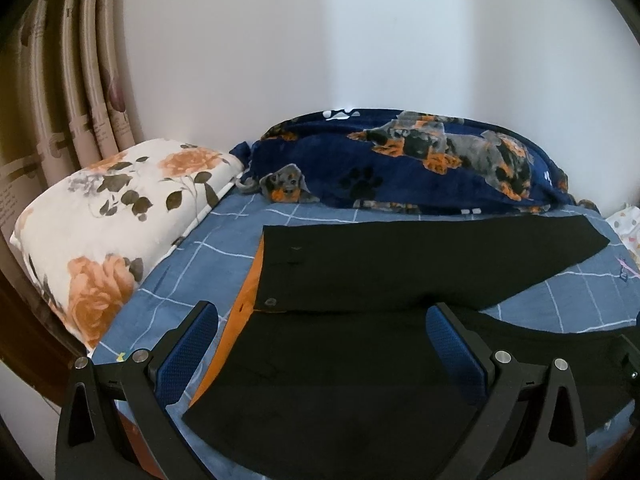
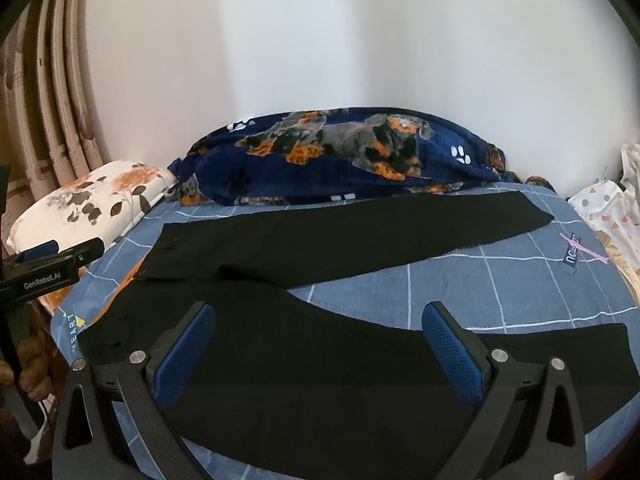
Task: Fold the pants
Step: 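Move both grippers over the black pants lying on the bed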
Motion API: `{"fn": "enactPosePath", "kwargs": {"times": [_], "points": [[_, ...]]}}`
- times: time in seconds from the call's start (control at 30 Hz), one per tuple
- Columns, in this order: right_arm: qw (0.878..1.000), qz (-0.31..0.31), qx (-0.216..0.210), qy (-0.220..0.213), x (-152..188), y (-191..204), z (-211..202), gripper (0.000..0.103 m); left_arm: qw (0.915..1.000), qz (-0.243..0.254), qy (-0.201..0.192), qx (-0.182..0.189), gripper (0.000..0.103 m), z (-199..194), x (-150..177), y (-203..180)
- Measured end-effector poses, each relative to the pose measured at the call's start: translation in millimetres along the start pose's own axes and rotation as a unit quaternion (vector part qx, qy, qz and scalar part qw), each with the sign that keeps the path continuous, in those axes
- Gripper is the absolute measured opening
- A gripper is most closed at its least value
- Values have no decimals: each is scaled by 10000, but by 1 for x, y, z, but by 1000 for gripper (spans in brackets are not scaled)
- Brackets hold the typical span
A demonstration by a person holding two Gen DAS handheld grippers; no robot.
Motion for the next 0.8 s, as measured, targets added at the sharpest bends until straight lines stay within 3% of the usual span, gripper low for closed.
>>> {"fn": "enactPosePath", "kwargs": {"times": [0.5, 0.63, 0.73, 0.8], "points": [[9995, -8, 17, 303, 13, 1, 20, 103, 9997, 66, 237, -86, 103, 50, 1, 27], [9993, -54, 24, 360, 13, 4, 26, 103, 9988, 120, 404, 248, 103, 71, 1, 31], [9990, -99, 24, 431, 15, 6, 31, 103, 9976, -141, 438, 513, 103, 91, -3, 44], [9988, -101, 4, 485, 17, 6, 35, 103, 9956, -390, 664, 529, 103, 109, -5, 61]]}}
Point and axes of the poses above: each gripper's, at about its wrist camera, not at the fingertips, and z roughly the way its jaws point, y to its left, x to its underside, the point moved 4 cm from there along z, roughly the way its jaws point, and after that the axes turned 7 degrees about -y, right-handed, at the moved point
